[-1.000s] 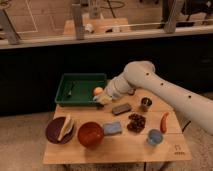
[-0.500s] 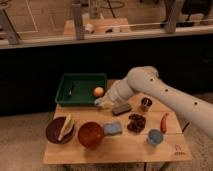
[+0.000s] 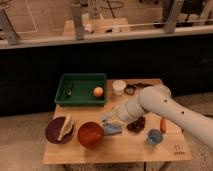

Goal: Place towel in table surface

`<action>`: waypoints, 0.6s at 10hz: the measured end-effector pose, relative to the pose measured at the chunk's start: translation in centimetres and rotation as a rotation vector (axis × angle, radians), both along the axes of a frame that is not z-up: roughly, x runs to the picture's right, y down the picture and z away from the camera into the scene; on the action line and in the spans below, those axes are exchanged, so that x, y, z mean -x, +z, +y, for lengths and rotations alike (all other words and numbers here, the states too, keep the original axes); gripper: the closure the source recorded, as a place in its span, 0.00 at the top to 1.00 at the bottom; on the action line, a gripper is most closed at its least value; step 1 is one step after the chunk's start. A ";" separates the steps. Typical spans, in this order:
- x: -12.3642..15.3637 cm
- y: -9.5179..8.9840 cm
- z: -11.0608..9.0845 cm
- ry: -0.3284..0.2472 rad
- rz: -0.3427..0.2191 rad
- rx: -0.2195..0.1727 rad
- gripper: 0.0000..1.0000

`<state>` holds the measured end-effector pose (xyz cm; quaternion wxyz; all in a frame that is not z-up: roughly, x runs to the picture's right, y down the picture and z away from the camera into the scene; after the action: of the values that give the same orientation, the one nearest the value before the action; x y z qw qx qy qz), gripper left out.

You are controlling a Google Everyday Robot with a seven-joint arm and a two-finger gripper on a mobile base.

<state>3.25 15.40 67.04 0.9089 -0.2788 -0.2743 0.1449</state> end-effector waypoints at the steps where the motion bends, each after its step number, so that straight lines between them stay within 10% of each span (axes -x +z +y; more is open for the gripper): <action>1: -0.6 0.7 1.8 -0.035 -0.025 -0.009 0.00; 6: -4.0 3.9 7.8 -0.136 -0.181 0.086 0.00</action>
<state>7.25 23.25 70.95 0.8753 -0.3475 -0.3292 0.0690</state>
